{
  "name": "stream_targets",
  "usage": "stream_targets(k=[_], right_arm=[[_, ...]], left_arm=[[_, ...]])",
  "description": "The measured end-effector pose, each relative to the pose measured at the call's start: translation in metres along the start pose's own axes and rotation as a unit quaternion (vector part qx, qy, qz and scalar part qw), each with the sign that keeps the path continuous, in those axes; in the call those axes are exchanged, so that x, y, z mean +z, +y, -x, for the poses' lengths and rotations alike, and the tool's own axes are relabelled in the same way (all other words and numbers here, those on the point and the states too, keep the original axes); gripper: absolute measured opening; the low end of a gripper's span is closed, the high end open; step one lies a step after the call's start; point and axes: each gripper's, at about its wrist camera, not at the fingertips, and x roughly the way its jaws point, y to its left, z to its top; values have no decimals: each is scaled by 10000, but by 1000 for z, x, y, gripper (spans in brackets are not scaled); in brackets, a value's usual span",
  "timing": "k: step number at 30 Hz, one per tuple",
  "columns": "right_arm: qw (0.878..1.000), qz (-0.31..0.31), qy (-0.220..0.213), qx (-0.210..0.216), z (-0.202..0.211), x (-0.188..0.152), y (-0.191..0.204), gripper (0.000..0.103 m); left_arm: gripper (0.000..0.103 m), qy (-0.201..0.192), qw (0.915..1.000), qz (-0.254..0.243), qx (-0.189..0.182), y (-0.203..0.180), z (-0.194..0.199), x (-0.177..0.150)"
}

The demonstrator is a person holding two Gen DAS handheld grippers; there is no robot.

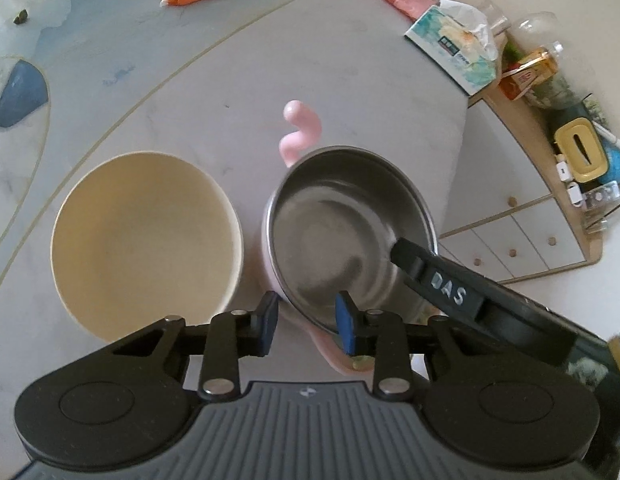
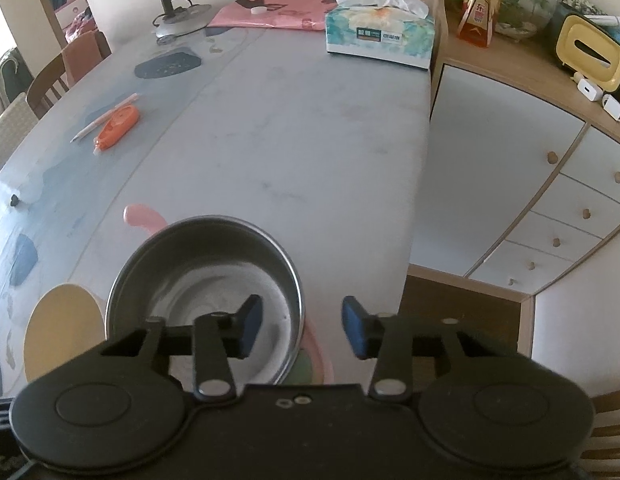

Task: Organize plates and bowls
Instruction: 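Lift the pink saucepan with both grippers away from the cream bowl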

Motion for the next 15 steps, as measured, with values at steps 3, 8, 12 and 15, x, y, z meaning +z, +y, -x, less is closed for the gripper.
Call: stream_targets(k=[3, 8, 12, 15], right_arm=[[9998, 169, 33, -92, 0, -7, 3, 18], [9995, 286, 60, -110, 10, -22, 5, 19], [10000, 55, 30, -4, 21, -36, 1, 19], [9997, -221, 24, 35, 31, -48, -3, 17]], left_arm=[[23, 3, 9999, -31, 99, 2, -2, 3], [18, -78, 9996, -239, 94, 4, -1, 3], [14, -70, 9981, -575, 215, 1, 0, -5], [12, -24, 9962, -850, 202, 2, 3, -13]])
